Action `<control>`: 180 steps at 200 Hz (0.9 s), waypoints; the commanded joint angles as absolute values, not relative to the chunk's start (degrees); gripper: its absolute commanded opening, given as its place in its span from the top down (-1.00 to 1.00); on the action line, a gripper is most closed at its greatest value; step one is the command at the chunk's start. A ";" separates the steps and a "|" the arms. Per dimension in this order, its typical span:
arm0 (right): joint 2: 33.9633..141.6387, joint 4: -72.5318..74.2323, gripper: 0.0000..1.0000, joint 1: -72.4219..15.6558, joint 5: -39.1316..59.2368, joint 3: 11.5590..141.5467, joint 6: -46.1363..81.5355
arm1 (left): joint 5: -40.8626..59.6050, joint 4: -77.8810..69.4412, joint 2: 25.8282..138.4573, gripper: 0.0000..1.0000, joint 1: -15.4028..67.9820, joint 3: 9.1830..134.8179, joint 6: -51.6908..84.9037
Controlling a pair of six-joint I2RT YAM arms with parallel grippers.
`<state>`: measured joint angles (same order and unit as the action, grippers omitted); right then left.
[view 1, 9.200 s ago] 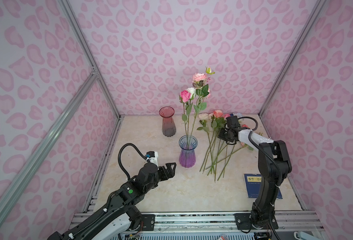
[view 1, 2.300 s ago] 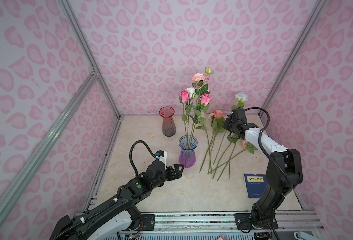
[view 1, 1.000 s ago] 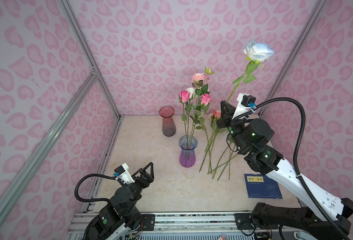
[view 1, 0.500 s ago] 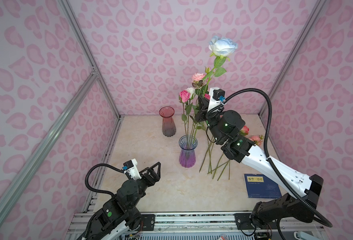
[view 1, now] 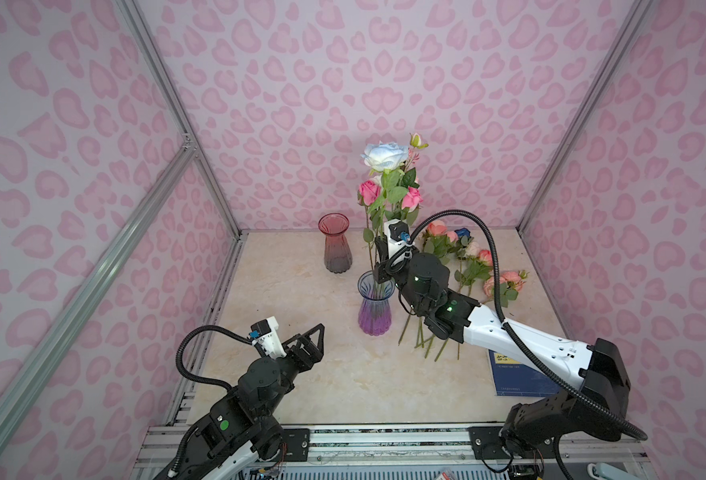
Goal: Arrange the flowers into the vase
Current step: 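Carry the white rose over the purple-blue vase and lower its stem inside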
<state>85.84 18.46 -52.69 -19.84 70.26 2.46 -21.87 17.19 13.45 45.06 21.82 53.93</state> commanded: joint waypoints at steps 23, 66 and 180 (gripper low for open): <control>87.22 18.40 0.88 -53.98 -20.58 68.45 4.03 | -21.24 14.44 14.58 -0.91 45.01 21.79 54.24; 86.85 17.27 0.67 -54.23 -20.53 67.50 5.36 | -20.84 14.12 15.18 -0.91 45.07 21.74 54.58; 79.92 16.06 0.46 -56.69 -24.10 66.76 4.31 | -19.47 12.32 20.09 -0.91 45.02 23.51 54.06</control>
<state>81.10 16.43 -56.55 -22.50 67.24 4.29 -19.77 14.90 19.05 45.06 22.68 53.93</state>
